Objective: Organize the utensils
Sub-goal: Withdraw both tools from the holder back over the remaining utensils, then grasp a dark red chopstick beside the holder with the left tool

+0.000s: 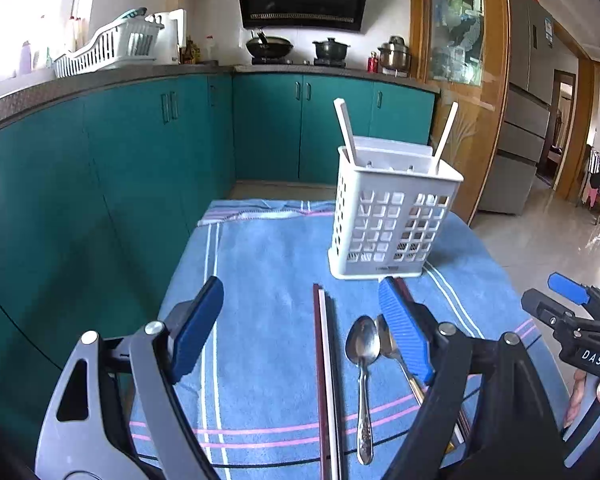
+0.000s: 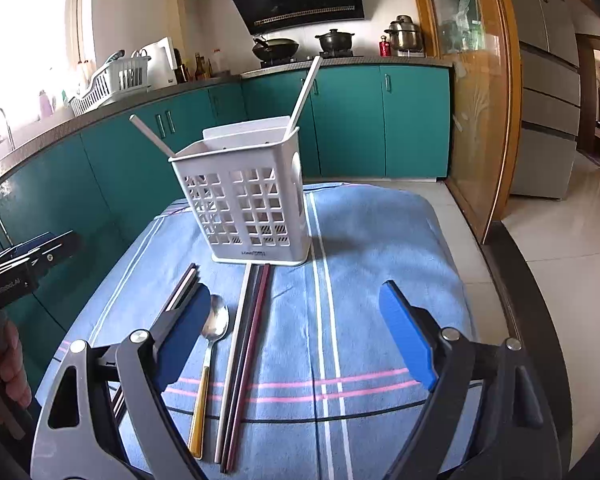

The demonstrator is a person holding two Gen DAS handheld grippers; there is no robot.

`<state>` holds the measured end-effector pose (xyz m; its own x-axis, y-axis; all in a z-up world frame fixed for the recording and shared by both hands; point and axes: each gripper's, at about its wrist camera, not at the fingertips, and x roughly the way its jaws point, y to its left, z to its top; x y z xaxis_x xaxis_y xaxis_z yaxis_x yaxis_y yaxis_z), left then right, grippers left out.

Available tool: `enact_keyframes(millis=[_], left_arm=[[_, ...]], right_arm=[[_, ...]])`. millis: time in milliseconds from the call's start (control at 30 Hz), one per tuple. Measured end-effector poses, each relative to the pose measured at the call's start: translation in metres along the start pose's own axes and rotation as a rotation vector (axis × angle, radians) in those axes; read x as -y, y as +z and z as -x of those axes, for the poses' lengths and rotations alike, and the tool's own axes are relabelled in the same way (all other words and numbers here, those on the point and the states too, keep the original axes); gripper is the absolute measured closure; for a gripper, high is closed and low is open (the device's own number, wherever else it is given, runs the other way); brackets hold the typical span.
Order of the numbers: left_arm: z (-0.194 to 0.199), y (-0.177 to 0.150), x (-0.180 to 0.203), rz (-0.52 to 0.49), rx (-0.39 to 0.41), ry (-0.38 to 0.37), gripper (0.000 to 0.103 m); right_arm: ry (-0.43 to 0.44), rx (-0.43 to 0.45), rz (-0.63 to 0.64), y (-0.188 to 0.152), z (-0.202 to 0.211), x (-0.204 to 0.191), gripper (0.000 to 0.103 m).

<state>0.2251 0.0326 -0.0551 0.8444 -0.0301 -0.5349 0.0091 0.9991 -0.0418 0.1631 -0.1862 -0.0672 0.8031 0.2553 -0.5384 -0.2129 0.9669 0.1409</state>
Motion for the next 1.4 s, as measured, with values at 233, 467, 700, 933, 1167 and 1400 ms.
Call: enact_keyframes(millis=[233, 467, 700, 933, 1167, 1400], left_arm=[[-0.006, 0.0, 0.003, 0.0, -0.031, -0.002, 0.024], [-0.012, -0.002, 0.002, 0.0, -0.049, -0.002, 0.025], [-0.016, -0.004, 0.006, -0.009, -0.063, -0.007, 0.026], [-0.018, -0.004, 0.006, -0.013, -0.069, -0.011, 0.026], [-0.038, -0.003, -0.005, 0.009, -0.127, -0.017, 0.043], [-0.093, 0.013, -0.013, 0.019, -0.248, -0.05, 0.047]], right_arm=[[-0.003, -0.011, 0.005, -0.002, -0.002, 0.0, 0.019], [-0.004, -0.012, 0.004, -0.003, -0.002, 0.001, 0.019], [-0.006, -0.011, 0.0, -0.002, -0.001, 0.003, 0.019], [-0.004, -0.012, 0.002, -0.002, 0.0, 0.004, 0.019], [0.003, -0.021, -0.007, -0.002, -0.002, 0.004, 0.019], [0.022, -0.045, -0.02, 0.0, -0.01, 0.005, 0.019]])
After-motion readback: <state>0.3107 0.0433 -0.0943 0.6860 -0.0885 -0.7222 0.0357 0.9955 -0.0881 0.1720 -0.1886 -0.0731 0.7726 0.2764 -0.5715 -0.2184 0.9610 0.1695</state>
